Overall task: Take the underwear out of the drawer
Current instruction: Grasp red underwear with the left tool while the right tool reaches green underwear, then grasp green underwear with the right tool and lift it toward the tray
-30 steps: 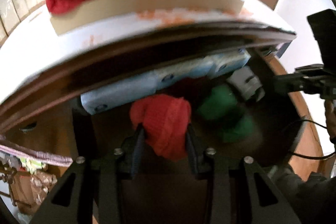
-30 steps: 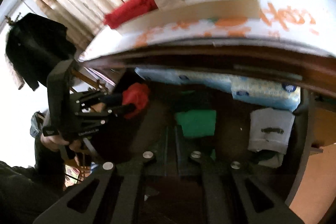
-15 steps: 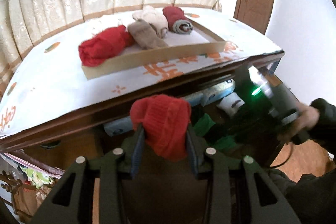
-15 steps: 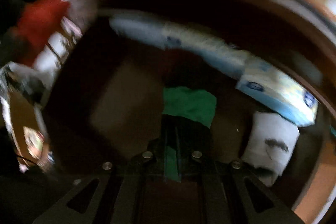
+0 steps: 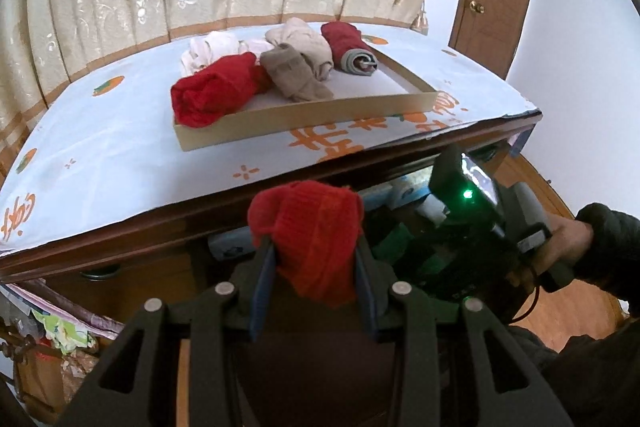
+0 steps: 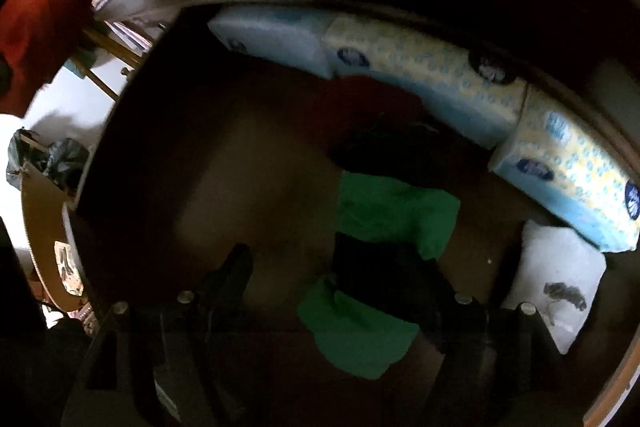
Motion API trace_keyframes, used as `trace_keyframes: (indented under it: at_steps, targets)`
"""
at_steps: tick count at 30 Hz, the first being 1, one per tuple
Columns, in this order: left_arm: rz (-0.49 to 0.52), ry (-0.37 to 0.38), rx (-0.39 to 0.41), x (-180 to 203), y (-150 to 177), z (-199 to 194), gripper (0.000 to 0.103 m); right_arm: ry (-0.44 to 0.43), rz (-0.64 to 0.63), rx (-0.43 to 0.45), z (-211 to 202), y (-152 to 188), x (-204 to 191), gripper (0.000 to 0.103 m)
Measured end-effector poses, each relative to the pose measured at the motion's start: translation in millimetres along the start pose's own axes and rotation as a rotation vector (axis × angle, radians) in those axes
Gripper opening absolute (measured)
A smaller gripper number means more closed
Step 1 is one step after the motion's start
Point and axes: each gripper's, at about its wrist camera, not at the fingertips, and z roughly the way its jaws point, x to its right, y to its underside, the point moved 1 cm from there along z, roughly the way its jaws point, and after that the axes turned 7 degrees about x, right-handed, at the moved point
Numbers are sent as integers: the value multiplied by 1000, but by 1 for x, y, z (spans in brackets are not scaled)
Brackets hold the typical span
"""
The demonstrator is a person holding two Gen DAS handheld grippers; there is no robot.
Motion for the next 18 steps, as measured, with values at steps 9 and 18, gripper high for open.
trace_keyframes:
  at_steps: [9, 18]
  targets:
    - [-11, 5, 4, -1, 0, -2, 36, 63, 83, 17, -6, 0, 10, 16]
    - [-5, 25, 6, 4, -6, 0, 37, -120, 217, 190, -71, 18, 7, 3]
